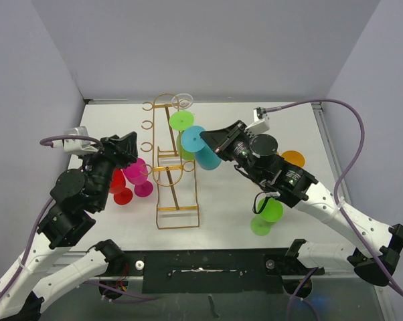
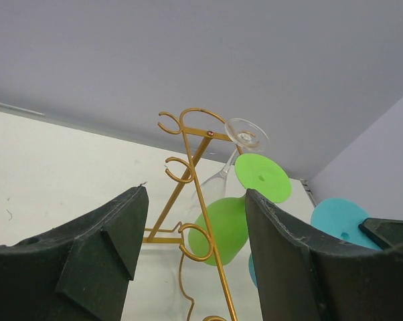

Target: Place the wine glass upside down on the wine glass rack

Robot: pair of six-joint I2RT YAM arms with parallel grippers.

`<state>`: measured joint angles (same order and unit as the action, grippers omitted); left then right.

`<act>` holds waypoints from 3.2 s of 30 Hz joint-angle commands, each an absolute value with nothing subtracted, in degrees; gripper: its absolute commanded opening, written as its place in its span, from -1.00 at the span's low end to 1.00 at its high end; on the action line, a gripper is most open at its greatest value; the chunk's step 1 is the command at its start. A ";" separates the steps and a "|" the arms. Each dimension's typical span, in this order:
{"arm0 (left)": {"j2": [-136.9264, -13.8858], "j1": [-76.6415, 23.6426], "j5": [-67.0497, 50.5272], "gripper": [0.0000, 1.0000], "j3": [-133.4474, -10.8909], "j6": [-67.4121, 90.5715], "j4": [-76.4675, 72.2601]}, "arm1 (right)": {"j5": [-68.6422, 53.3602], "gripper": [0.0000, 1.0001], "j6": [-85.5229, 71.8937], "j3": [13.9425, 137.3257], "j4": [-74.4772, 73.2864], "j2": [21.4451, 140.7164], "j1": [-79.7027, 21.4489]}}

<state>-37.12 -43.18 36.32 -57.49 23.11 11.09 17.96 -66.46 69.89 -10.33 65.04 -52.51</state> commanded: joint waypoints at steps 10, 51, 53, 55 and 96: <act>-36.34 -43.24 37.35 0.15 -58.67 22.94 10.80 | 16.31 -1.00 -66.40 72.06 -4.96 68.23 -51.88; -37.33 -43.24 31.51 0.24 -62.50 22.09 15.51 | 18.52 0.40 -56.01 70.20 -11.01 60.52 -47.67; -37.15 -43.24 30.78 0.26 -62.85 22.06 16.64 | 21.73 0.40 -52.92 70.15 -15.03 58.93 -46.98; -36.89 -43.24 29.55 0.27 -63.16 21.98 17.55 | 24.55 0.40 -49.75 70.21 -20.55 57.88 -45.30; -29.63 -43.33 22.94 0.35 -63.02 19.12 20.20 | 10.12 -0.58 -25.10 69.41 -37.61 79.58 -21.19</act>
<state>-28.95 -43.18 25.56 -60.80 20.60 22.41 9.82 -26.41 66.57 -38.04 78.81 -21.67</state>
